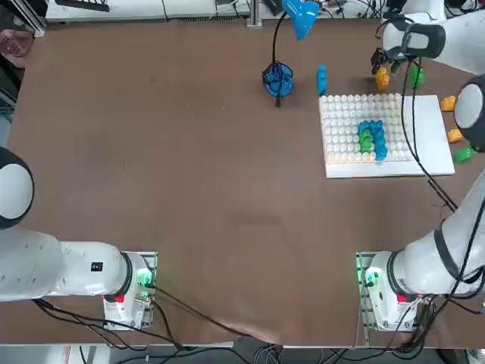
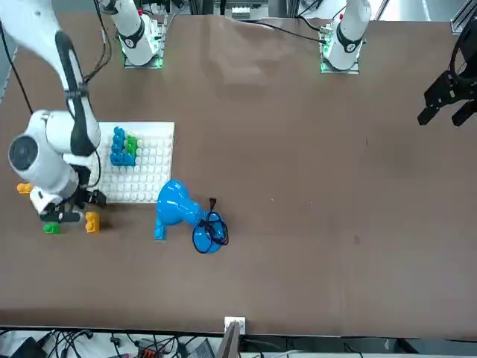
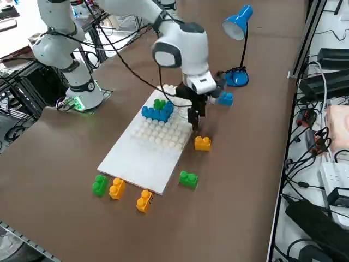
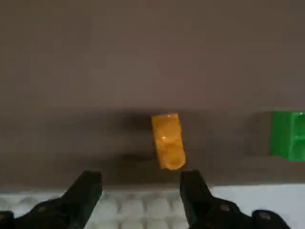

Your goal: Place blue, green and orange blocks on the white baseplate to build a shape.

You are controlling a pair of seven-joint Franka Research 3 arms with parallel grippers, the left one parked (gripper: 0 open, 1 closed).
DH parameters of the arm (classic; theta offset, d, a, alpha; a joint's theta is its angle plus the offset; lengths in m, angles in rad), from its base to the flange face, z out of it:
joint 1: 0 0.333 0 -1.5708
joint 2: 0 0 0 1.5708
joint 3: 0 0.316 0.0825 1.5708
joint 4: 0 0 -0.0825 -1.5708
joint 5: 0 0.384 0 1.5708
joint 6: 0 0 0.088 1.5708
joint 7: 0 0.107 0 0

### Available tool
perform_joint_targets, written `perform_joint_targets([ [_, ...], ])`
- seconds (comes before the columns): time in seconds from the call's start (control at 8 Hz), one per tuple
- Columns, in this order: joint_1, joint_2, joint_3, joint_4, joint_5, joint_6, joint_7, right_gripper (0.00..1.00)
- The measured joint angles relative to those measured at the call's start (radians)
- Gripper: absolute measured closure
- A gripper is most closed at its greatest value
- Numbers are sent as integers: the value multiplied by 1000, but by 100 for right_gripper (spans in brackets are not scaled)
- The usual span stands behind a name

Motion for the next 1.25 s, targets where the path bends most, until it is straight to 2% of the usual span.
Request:
perform_joint_targets([
  [0.25,-38,66,0,55,0,-9,-57,0],
  [0.62,-55,111,5,74,1,-10,-77,0],
  [1.12,-55,137,8,107,1,-10,-77,7],
  [1.25,-55,149,8,122,1,-10,-84,11],
])
